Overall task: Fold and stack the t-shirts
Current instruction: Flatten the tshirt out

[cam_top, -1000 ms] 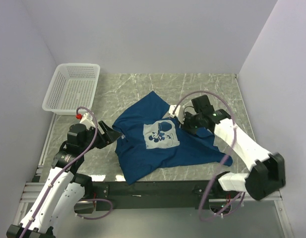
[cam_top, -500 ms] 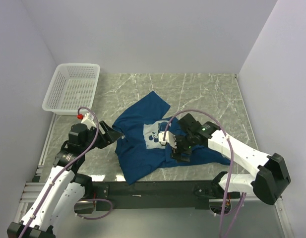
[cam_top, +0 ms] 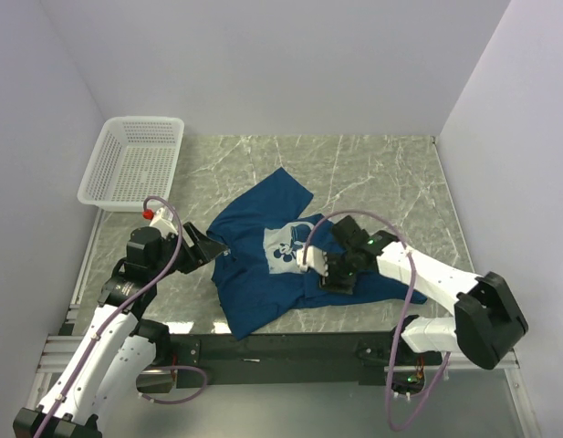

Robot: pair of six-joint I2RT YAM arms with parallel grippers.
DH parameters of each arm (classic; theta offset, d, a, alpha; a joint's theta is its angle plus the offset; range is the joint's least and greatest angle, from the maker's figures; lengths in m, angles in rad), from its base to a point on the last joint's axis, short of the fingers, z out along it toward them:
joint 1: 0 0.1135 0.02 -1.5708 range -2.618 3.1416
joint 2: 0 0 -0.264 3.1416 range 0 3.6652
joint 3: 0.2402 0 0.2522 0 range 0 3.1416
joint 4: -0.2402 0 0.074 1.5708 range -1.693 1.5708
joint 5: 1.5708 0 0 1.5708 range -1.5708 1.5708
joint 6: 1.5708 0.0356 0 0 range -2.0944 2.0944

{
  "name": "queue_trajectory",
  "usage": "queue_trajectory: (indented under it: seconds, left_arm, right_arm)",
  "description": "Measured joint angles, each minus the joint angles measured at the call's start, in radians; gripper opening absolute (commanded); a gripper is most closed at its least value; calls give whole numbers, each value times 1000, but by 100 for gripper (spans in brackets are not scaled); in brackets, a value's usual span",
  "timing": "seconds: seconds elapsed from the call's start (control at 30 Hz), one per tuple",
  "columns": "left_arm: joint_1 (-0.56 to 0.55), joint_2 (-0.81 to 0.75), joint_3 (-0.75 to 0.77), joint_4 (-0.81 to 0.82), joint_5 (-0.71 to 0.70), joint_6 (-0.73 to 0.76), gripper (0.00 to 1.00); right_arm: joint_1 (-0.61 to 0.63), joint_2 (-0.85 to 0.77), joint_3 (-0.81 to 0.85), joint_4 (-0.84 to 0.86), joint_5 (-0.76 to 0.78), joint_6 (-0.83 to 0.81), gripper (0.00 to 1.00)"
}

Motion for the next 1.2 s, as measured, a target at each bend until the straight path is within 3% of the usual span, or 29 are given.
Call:
queue_trajectory:
  seconds: [0.33,0.57,0.8,0.97,1.2]
  left_arm:
    - [0,-9,-2,0,7,0,73]
    - [0,-10,-3,0,7,0,73]
    - [0,-10,-3,0,8,0,73]
    - [0,-11,-3,0,8,0,73]
    - [0,-11,-3,0,8,0,74]
  right_arm:
    - [44,87,-35,105,64,8,61]
    - [55,138,-35,131,87,15,50]
    - [57,137,-35,126,95,17,32]
    - [57,92,-22,83,95,17,0]
    - [57,12,34,50,95,19,0]
